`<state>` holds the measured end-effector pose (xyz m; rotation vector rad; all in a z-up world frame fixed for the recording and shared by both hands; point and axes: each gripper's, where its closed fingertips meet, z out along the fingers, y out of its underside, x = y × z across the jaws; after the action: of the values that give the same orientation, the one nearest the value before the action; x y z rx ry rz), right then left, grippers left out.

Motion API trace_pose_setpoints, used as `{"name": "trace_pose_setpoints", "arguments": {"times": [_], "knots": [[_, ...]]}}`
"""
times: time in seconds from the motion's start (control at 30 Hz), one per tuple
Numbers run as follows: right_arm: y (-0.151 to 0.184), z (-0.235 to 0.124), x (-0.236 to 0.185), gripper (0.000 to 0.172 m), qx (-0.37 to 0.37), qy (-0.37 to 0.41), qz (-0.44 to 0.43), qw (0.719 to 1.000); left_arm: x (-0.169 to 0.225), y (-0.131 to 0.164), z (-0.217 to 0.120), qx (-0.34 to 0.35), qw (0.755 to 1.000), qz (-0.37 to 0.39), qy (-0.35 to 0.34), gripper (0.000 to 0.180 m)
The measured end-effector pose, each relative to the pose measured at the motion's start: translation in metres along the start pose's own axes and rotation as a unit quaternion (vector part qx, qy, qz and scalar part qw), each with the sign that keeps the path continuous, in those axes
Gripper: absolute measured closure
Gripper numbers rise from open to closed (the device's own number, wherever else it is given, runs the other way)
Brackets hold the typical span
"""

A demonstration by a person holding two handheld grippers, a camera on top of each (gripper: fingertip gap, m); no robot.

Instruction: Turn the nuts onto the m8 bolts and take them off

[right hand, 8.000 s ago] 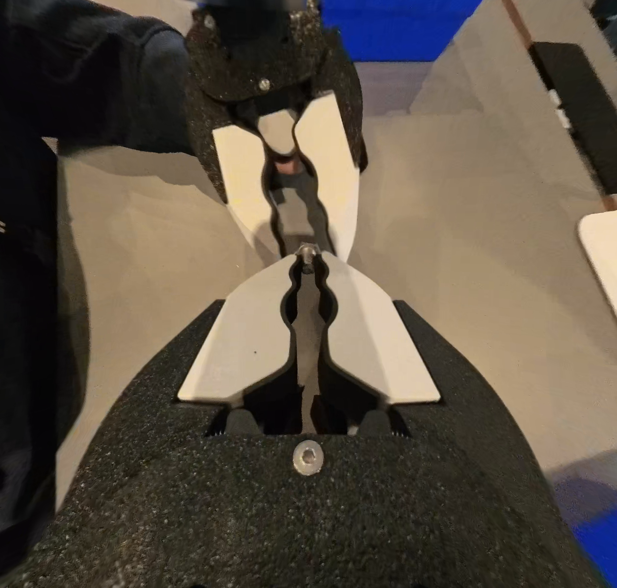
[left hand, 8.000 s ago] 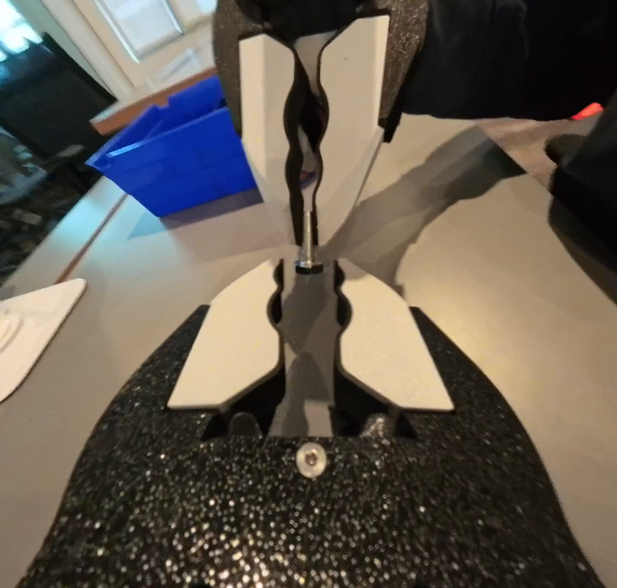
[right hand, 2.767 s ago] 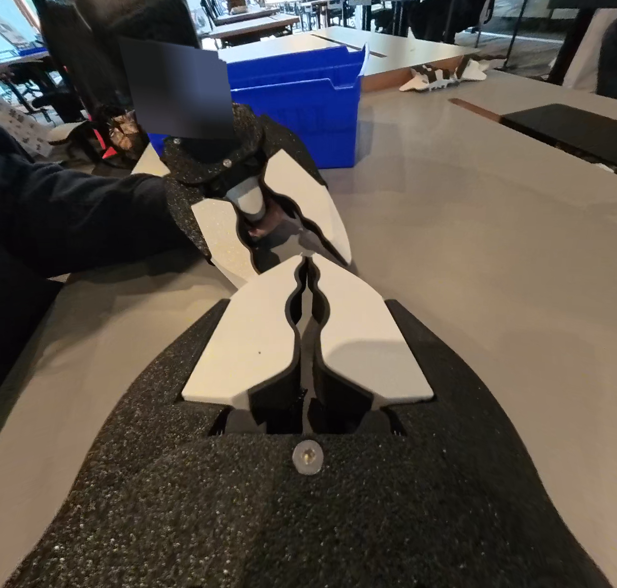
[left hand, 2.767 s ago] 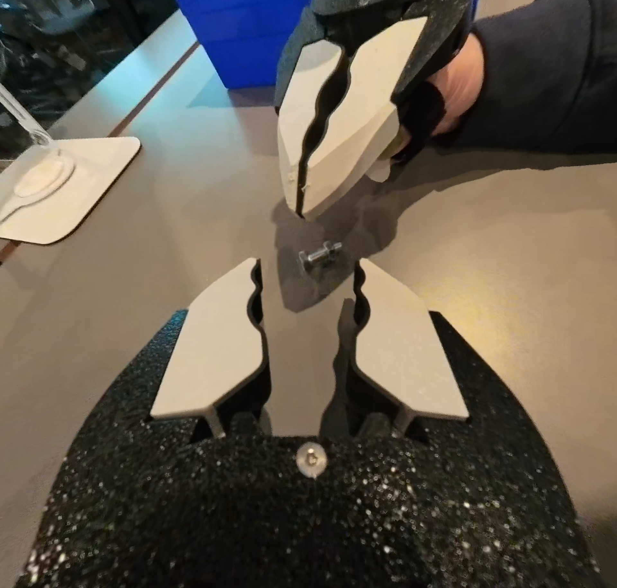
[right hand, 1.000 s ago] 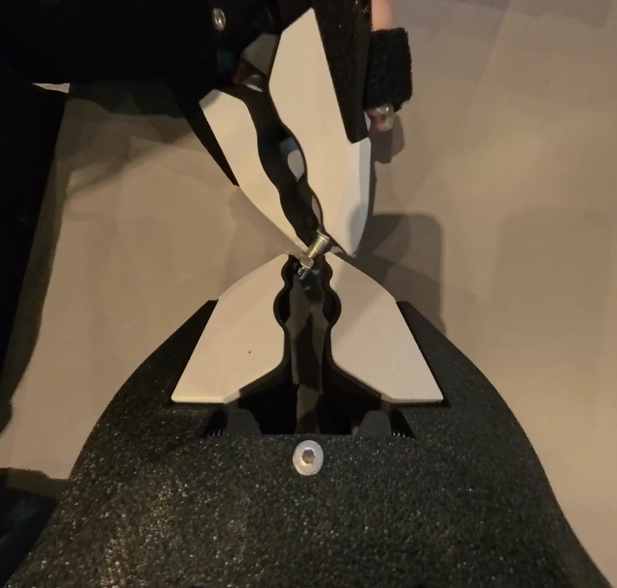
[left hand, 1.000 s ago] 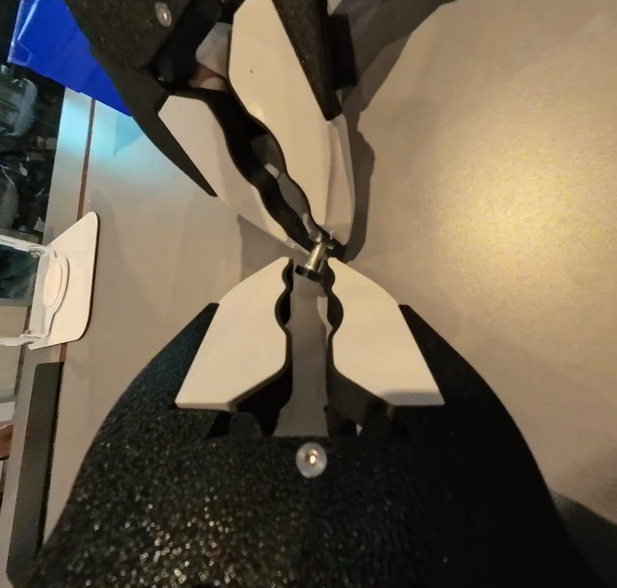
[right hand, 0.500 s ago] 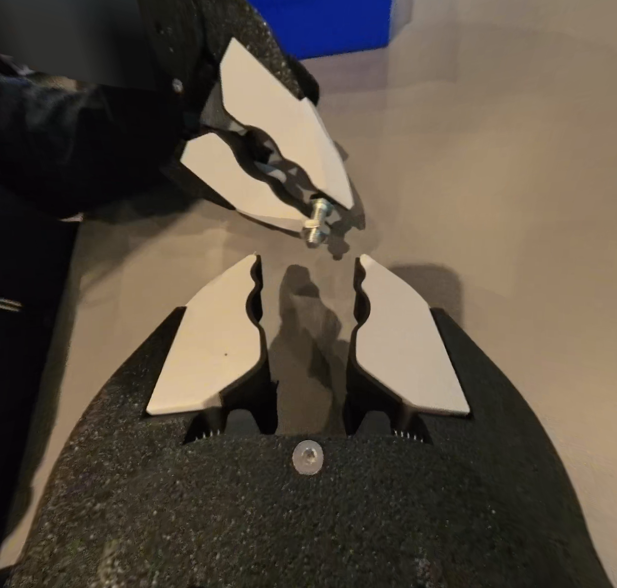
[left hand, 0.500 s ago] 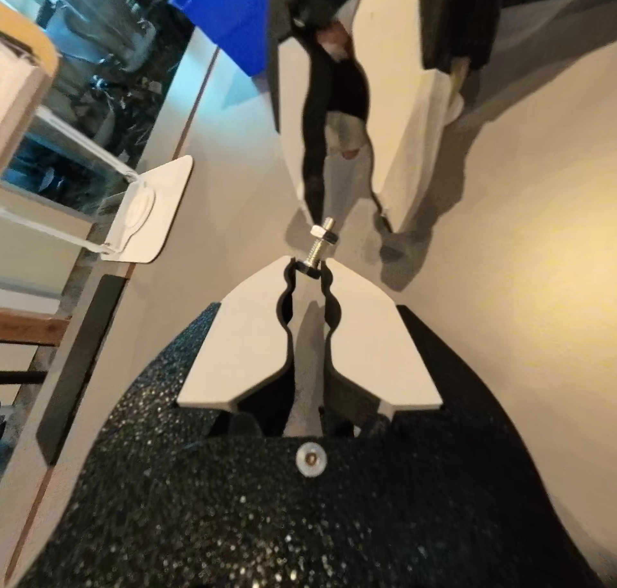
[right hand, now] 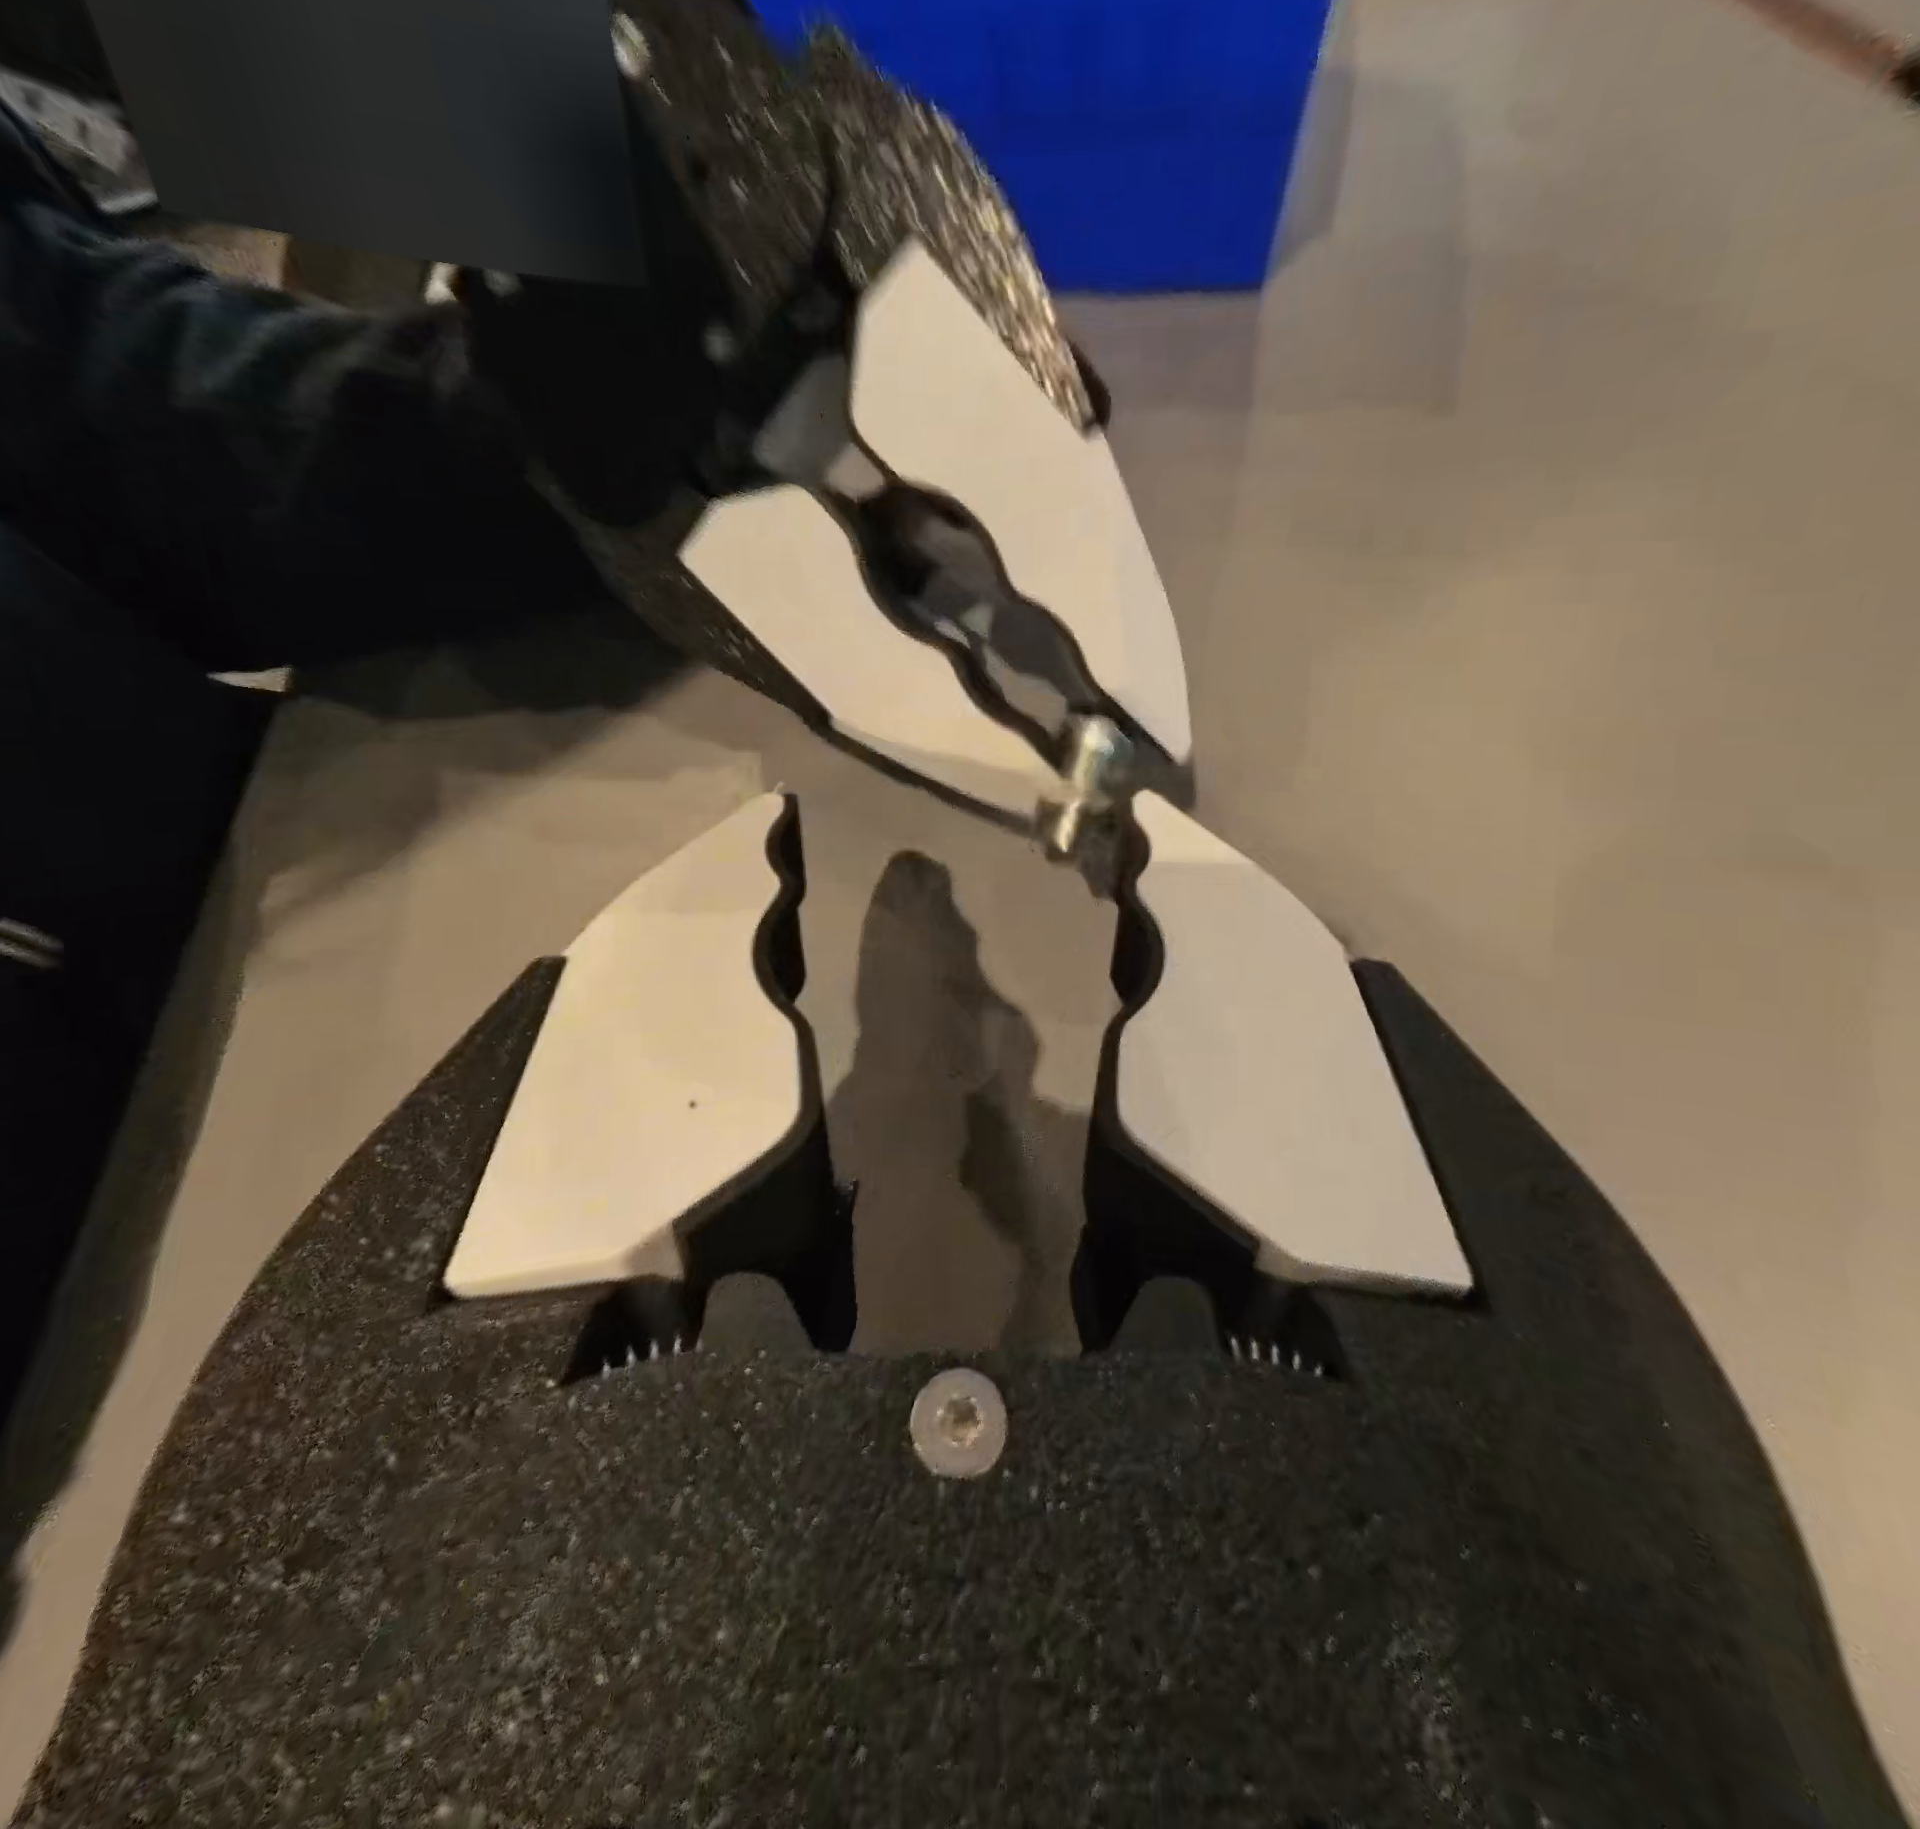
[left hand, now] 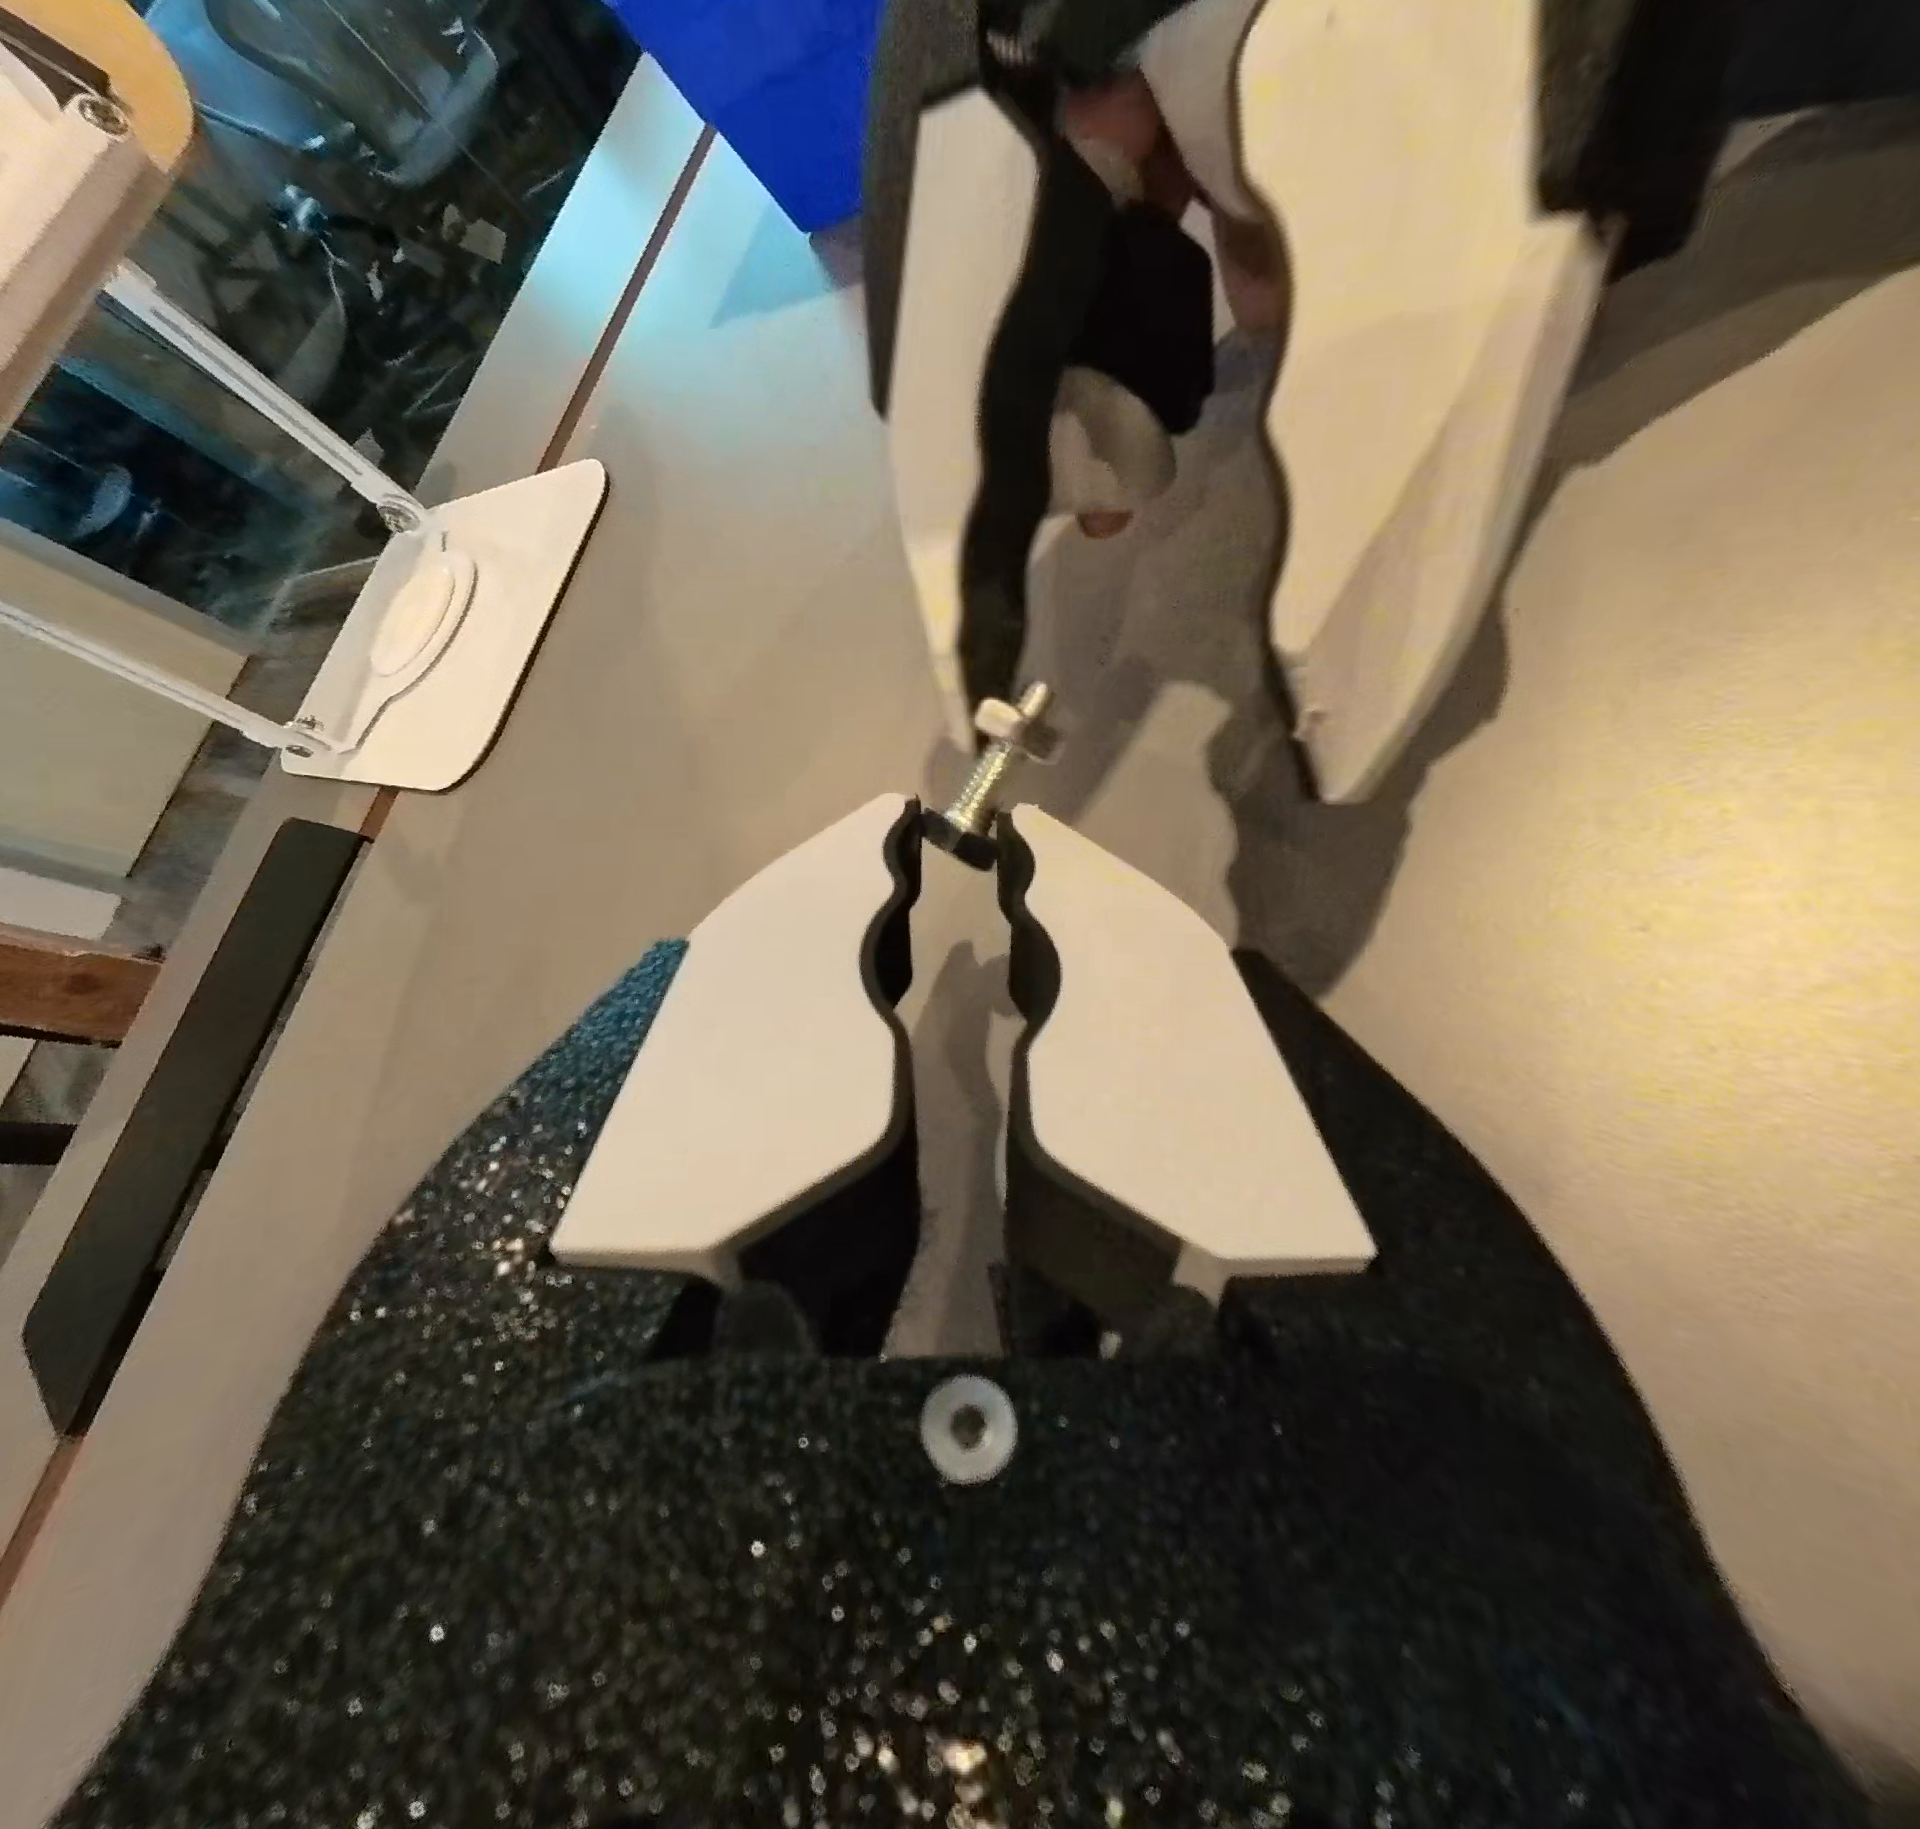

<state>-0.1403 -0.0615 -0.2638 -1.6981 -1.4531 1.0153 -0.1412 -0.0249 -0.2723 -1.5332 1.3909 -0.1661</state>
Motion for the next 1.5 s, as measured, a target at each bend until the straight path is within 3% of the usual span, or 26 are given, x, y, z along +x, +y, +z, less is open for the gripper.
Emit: {"name": "trace_pose_setpoints", "arguments": {"times": [0.07,0.13,0.23,0.33,0.4,0.47,0.53,0.6,0.73,0.8,0.83,0.87,0.93,1.03,1.1,1.2,1.3,1.37,1.5], "knots": [[-0.024,-0.008,-0.020,0.126,0.071,-0.029,-0.070,0.995,0.001,0.002,0.001,-0.006,1.000,0.003,0.001,0.167],[-0.045,-0.020,-0.020,0.131,0.135,0.004,-0.098,0.986,0.000,0.002,0.002,-0.006,1.000,0.003,-0.001,0.167],[-0.014,-0.018,0.013,0.121,0.035,0.067,-0.037,0.996,-0.001,0.000,0.000,0.005,1.000,-0.003,-0.003,0.167],[0.012,-0.005,0.015,0.118,-0.031,0.038,0.023,0.999,-0.001,0.000,0.001,0.004,1.000,-0.006,-0.002,0.167],[-0.003,0.000,0.000,0.116,0.008,0.002,0.002,1.000,0.000,0.002,0.002,-0.002,1.000,-0.003,-0.001,0.167],[-0.032,-0.009,-0.028,0.130,0.089,-0.039,-0.076,0.992,0.000,0.004,0.003,-0.008,1.000,0.000,-0.003,0.167],[-0.047,-0.018,-0.022,0.137,0.129,0.016,-0.111,0.985,-0.001,0.004,0.003,-0.007,1.000,-0.002,-0.005,0.167],[-0.027,-0.018,0.004,0.130,0.066,0.071,-0.077,0.992,-0.002,0.004,0.002,-0.004,1.000,-0.006,-0.006,0.167],[0.007,-0.005,0.016,0.122,-0.022,0.051,0.004,0.998,-0.002,0.003,0.002,-0.002,1.000,-0.005,-0.007,0.167],[-0.004,0.001,0.001,0.119,0.005,0.021,-0.022,1.000,-0.001,0.004,0.003,-0.008,1.000,-0.004,-0.004,0.167],[-0.016,-0.001,-0.014,0.132,0.037,-0.008,-0.068,0.997,-0.001,0.005,0.004,-0.010,1.000,-0.003,-0.004,0.167],[-0.031,-0.004,-0.027,0.134,0.083,-0.019,-0.106,0.991,-0.001,0.006,0.004,-0.014,1.000,-0.004,-0.004,0.167],[-0.045,-0.011,-0.024,0.139,0.124,0.027,-0.136,0.983,-0.002,0.008,0.005,-0.016,1.000,-0.005,-0.007,0.167],[-0.012,-0.009,0.014,0.128,0.022,0.094,-0.072,0.993,-0.004,0.006,0.003,-0.010,1.000,-0.011,-0.011,0.167],[0.005,-0.004,0.021,0.123,-0.013,0.081,-0.018,0.996,-0.005,0.005,0.002,-0.007,1.000,-0.012,-0.014,0.167],[0.004,0.003,0.012,0.122,-0.005,0.039,0.006,0.999,-0.004,0.006,0.003,-0.010,1.000,-0.012,-0.011,0.167],[-0.030,-0.002,-0.019,0.128,0.093,-0.008,-0.087,0.992,-0.004,0.008,0.004,-0.017,1.000,-0.012,-0.008,0.167],[-0.046,-0.011,-0.018,0.132,0.141,0.028,-0.106,0.984,-0.004,0.009,0.005,-0.020,1.000,-0.011,-0.010,0.167],[-0.004,-0.006,0.022,0.123,0.016,0.082,-0.013,0.996,-0.006,0.007,0.003,-0.014,1.000,-0.018,-0.014,0.167]]}}
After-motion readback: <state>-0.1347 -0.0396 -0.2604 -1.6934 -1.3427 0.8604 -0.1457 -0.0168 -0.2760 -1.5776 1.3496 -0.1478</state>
